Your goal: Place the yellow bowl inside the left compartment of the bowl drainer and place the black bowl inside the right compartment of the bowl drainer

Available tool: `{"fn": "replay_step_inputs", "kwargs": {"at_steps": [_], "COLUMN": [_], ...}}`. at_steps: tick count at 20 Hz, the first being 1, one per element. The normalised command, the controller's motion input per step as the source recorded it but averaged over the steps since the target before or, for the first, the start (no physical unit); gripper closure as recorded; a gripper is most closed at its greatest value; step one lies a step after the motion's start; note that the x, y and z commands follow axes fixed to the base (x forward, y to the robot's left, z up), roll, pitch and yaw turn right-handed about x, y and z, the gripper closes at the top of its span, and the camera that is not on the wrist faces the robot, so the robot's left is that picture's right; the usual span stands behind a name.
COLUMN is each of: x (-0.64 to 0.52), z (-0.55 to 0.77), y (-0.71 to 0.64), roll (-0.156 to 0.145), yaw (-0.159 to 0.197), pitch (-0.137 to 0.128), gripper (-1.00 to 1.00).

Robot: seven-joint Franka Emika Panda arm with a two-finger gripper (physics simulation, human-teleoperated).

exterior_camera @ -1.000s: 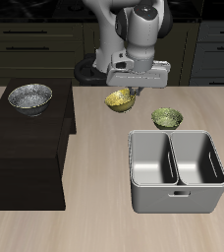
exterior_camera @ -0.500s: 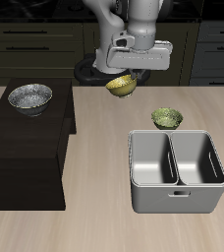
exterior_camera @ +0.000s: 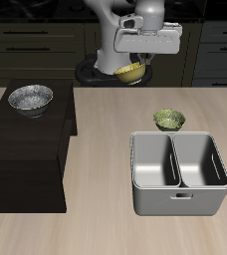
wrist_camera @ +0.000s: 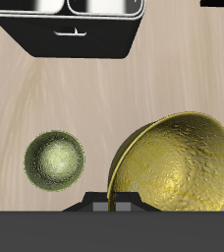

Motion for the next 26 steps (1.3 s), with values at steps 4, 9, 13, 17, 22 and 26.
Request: {"fn": "replay_step_inputs", "kwargs": {"at_steps": [4,9,13,17,22,26], "x": [0.06,0.16,0.17,0.30,0.29,0.37], "z": [0.09,0.11,0.12,0.16,0.12,0.13], "y": [0.12,0.19,0.13,0.25,0.19,0.25], "roll": [0.016,0.013,0.002,-0.003,-0.010,-0.008], "yaw": [0.004,-0.006,-0.010,-0.010,-0.012,-0.011], "pitch": [-0.004,0.005,-0.003,0.003,0.008,0.030], "gripper": [1.00,1.00,1.00,1.00,1.00,1.00]}}
